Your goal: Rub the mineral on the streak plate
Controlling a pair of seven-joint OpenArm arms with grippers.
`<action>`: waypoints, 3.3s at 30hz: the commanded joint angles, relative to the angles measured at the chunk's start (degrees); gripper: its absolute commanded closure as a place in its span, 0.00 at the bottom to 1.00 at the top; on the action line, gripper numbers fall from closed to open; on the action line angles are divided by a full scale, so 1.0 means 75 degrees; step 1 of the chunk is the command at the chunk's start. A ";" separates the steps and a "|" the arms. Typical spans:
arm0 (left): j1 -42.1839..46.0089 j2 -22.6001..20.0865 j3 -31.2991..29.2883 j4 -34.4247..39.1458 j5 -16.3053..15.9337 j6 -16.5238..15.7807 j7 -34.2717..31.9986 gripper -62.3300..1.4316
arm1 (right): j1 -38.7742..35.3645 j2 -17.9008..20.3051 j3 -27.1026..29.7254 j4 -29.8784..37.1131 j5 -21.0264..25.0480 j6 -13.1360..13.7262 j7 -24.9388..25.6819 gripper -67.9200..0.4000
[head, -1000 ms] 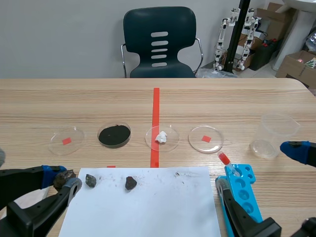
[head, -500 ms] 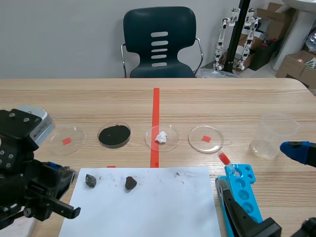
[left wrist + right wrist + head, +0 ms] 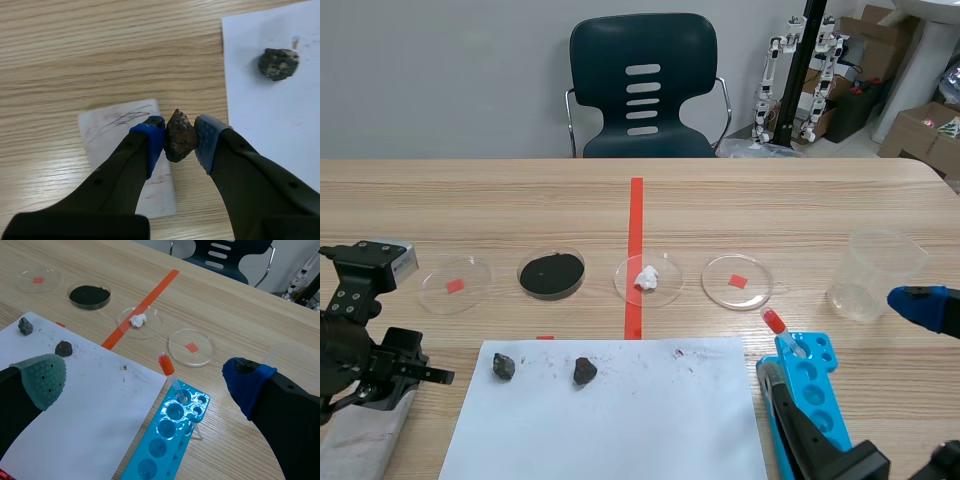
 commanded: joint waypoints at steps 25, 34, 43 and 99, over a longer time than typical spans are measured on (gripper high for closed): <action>-0.1029 -0.0041 -0.0332 -0.1437 -0.0428 -0.0562 0.1148 0.86 | 0.0067 0.0058 0.0012 0.0041 0.0050 0.0000 0.0114 0.00; -0.1201 -0.0017 -0.0332 -0.1781 -0.0475 -0.0618 0.0924 0.86 | 0.0067 0.0058 0.0012 0.0041 0.0050 0.0000 0.0114 0.00; -0.1218 0.0020 -0.0332 -0.1886 -0.0475 -0.0761 0.0927 0.86 | 0.0067 0.0058 0.0012 0.0041 0.0050 0.0000 0.0114 0.00; -0.1215 0.0122 -0.0332 -0.1886 0.0452 -0.0548 0.1154 0.86 | 0.0067 0.0058 0.0012 0.0041 0.0050 0.0000 0.0114 0.00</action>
